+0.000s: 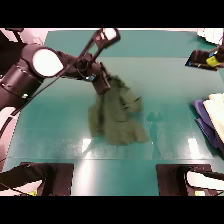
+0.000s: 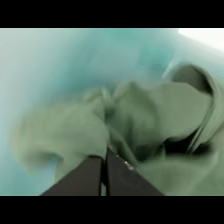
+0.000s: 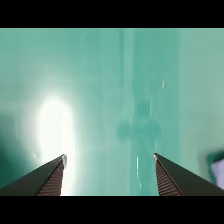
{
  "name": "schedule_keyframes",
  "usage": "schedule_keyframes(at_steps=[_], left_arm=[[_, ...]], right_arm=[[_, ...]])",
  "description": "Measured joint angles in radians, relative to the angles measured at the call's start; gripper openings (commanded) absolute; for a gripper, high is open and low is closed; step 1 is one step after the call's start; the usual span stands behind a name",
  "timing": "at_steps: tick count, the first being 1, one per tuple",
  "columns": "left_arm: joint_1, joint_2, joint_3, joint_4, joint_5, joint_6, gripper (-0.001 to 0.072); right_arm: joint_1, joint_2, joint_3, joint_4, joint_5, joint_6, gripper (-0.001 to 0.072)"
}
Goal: Fold the shirts.
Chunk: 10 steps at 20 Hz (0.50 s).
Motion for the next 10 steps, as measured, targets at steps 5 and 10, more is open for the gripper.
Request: schedule_keyframes(at_steps=[5,10], left_arm=[[-0.003,-0.031,-0.137,0.151,0.027,-0.045,0.0022],[-0.004,-0.04,-0.19,0.212,0.18,-0.057,0.0023]], right_arm=[[0.082,0.018,-0.222,0.014,-0.031,-0.011,0.062],[0.169,0.085,-0.415,0.169,-0.062,-0.064,0.0619]])
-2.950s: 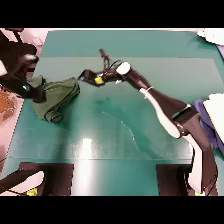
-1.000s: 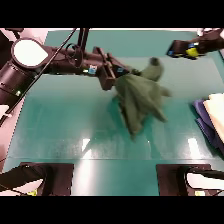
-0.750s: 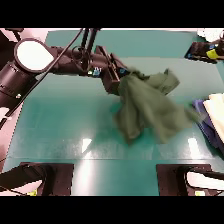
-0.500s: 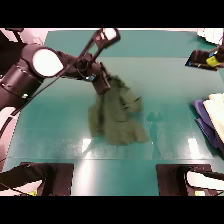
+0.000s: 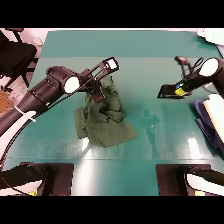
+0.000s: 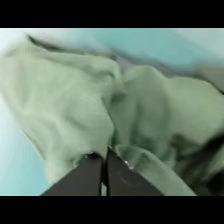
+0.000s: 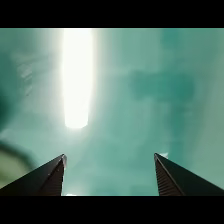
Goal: Fold the shirts.
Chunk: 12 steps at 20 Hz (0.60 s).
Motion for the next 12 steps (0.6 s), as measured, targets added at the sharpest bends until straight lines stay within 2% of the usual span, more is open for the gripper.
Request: schedule_keyframes(at_steps=[7,10,12], left_arm=[[0.0,-0.001,-0.012,0.055,0.072,-0.006,0.0023],[0.0,-0.001,-0.013,0.06,0.078,-0.006,0.0023],[0.0,-0.001,-0.013,0.061,0.079,-0.007,0.0025]], right_arm=[[0.018,0.1,-0.304,0.325,-0.002,-0.099,0.0619],[0.041,0.175,-0.436,0.423,-0.03,-0.097,0.0619],[0.077,0.244,-0.52,0.475,-0.093,-0.052,0.0618]])
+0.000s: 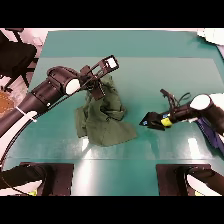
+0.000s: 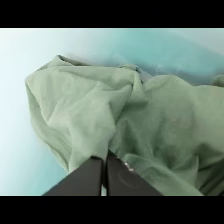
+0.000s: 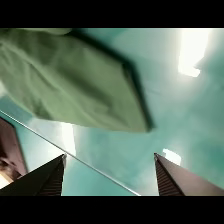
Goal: Fold the shirts.
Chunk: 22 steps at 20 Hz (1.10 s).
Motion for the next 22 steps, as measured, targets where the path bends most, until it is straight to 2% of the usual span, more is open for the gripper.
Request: schedule_keyframes(at_steps=[1,2,3,5,6,11,17,22], left_arm=[[0.0,0.0,0.0,0.001,0.0,-0.002,0.0212],[0.0,0.0,0.0,0.001,0.002,-0.005,0.0515],[0.0,0.0,0.0,0.001,0.004,-0.008,0.0569],[0.0,0.0,0.001,0.002,0.003,-0.011,0.0569],[0.0,0.0,0.003,0.003,-0.001,-0.013,0.0569],[0.043,0.005,0.059,0.005,-0.069,-0.054,0.057],[0.288,0.049,0.123,-0.083,-0.179,-0.083,0.0569],[0.443,0.037,0.122,-0.217,-0.25,-0.031,0.0568]], right_arm=[[0.026,0.038,-0.042,0.023,-0.04,0.031,0.0619],[0.053,0.069,-0.078,0.04,-0.081,0.061,0.0621],[0.085,0.101,-0.113,0.057,-0.127,0.098,0.063],[0.159,0.145,-0.171,0.083,-0.213,0.181,0.0635],[0.202,0.158,-0.192,0.092,-0.255,0.224,0.0677],[0.44,0.128,-0.236,0.111,-0.421,0.384,0.0679],[0.657,0.048,-0.243,0.117,-0.59,0.536,0.0679],[0.737,0.027,-0.245,0.116,-0.784,0.666,0.0679]])
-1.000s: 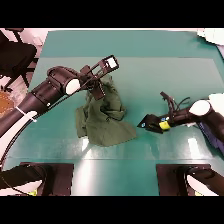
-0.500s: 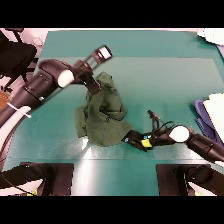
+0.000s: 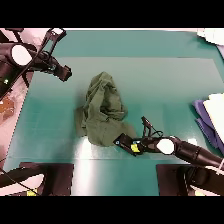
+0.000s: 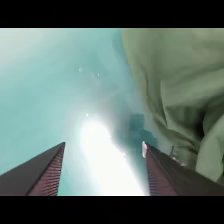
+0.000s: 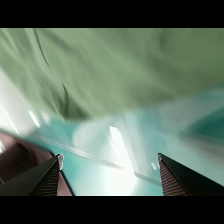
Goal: Fold the shirts.
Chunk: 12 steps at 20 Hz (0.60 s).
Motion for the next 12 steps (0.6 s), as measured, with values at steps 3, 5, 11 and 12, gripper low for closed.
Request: schedule_keyframes(at_steps=[3,5,11,12], left_arm=[[0.028,-0.028,-0.002,-0.053,-0.04,0.043,0.0568],[0.037,-0.045,-0.006,-0.075,-0.073,0.069,0.0568],[0.045,-0.06,-0.008,-0.098,-0.106,0.097,0.0567],[0.046,-0.06,-0.008,-0.099,-0.109,0.097,0.0567]], right_arm=[[0.014,-0.047,0.0,-0.001,-0.069,0.056,0.068],[0.023,-0.08,0.002,0.008,-0.097,0.088,0.0679],[0.081,-0.149,0.002,0.005,-0.217,0.175,0.0674],[0.089,-0.158,0.002,0.004,-0.237,0.184,0.0667]])
